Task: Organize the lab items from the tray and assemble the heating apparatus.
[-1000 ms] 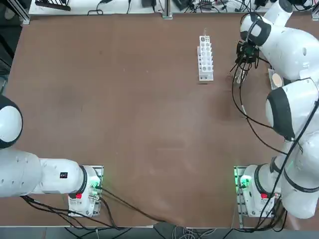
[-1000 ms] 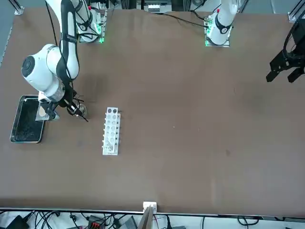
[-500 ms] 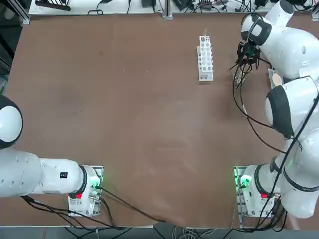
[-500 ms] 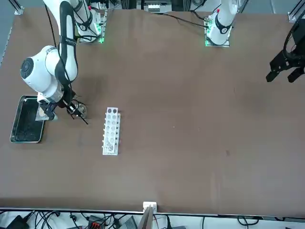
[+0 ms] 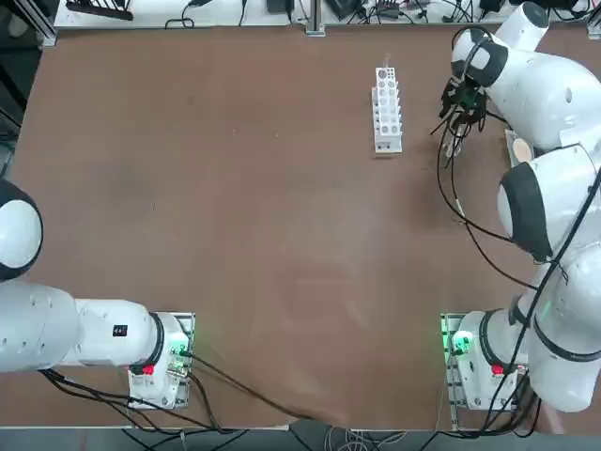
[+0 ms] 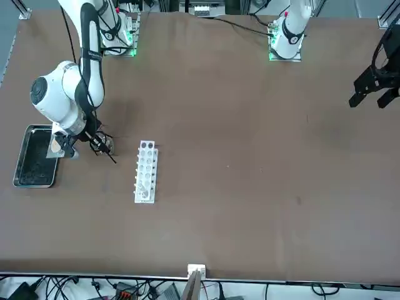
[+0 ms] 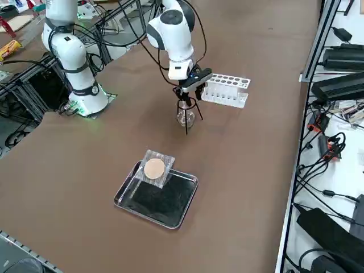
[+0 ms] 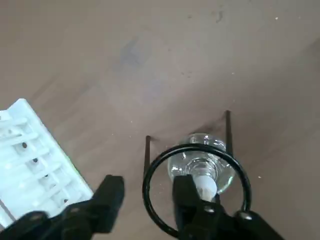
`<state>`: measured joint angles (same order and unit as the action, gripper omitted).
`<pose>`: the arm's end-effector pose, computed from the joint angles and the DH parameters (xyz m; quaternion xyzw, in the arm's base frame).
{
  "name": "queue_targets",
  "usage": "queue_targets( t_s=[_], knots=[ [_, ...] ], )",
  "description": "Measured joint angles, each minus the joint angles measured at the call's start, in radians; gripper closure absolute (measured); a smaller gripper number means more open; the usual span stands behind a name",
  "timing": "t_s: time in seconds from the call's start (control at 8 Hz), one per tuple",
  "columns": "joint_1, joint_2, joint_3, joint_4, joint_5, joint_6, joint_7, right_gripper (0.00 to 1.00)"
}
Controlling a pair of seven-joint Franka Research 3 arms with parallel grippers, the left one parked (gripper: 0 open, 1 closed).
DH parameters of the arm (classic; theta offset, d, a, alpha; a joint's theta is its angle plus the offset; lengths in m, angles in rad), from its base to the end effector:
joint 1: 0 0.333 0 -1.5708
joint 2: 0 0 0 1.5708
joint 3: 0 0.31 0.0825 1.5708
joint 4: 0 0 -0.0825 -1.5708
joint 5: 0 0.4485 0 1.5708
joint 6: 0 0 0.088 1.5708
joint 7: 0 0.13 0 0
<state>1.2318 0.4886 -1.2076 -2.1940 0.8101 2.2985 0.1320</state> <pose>0.5935 0.0181 0.2245 -0.9491 0.3062 -0.0179 0.0713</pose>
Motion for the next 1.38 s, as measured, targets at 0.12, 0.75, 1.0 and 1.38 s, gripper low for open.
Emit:
queue_targets(
  t_s=[0.12,0.75,1.0,1.38],
  knots=[
    [0.0,0.0,0.0,0.005,0.0,0.0,-0.002,0.17],
    [-0.002,0.0,-0.079,0.142,0.002,-0.17,-0.003,0.0],
    [-0.015,-0.002,-0.14,0.237,-0.072,-0.278,-0.003,0.0],
    [-0.134,0.0,-0.136,0.41,-0.311,-0.426,-0.019,0.0]
  ],
)
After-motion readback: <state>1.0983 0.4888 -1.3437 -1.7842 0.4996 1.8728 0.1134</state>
